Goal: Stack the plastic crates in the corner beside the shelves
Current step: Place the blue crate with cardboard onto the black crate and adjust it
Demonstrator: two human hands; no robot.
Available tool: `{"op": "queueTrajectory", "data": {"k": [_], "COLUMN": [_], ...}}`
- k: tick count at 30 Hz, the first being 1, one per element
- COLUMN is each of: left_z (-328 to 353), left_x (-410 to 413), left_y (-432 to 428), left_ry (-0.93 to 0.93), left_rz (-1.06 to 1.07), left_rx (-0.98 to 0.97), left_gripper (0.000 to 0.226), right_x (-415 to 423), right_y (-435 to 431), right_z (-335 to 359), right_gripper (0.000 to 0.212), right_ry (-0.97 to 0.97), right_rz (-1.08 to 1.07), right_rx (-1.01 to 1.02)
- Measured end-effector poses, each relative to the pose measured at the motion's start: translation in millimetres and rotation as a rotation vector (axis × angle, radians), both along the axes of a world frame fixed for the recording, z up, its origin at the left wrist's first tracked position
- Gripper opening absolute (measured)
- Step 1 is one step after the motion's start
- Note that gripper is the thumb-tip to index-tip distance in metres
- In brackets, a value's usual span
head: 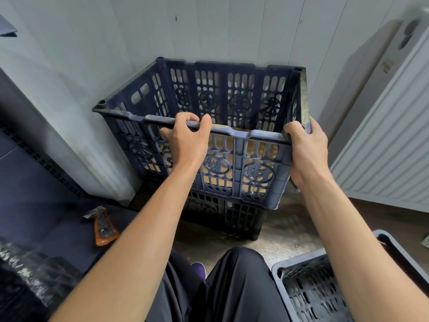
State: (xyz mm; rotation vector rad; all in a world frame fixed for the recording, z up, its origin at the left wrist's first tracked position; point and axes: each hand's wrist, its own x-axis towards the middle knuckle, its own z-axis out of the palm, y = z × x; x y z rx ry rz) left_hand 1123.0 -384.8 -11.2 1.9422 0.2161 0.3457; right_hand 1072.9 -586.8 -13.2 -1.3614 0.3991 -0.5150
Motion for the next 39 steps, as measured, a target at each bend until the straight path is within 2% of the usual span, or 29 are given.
{"op": "queueTrajectory", "data": {"k": [6,10,15,23,31,36,39], "left_z": [-3,-3,-4,-4,-10,-27,-61], "left_x": [-5,-2,1,2,-1,-19,-28], "left_y": [-12,-13,-10,14,6,0,-5], "left_ry": [-0.021,-0.021,0.000,-0.036,-0.046,-0.115,0.119], "left_rz": [0.027,0.026,0.044,0.002,0.099,0.368,0.338], "left_rx": [0.018,0.020,0.080,0.129,0.114,-0.124,-0.145], "left_gripper": [0.032,0.031,0.033,0.042,0.054,0.028,0.018], "right_x": [0,-6,-2,-1,-3,-1,-1], "right_y": [-11,-7,11,30,31,30,31], "right_z": [-1,-6,0,-4,-5,-7,-6], "right_gripper": [0.075,0.073,0.061,0.093,0.088,0.089,0.085], "right_ry": [0.098,0.067,0.019,0.075,0.078,0.078,0.059], "right_rz": [0.082,0.110,-0.002,0.016,-0.002,0.002,-0.008], "right_rx": [0.012,0.017,0.076,0.060,0.058,0.063,0.053]}}
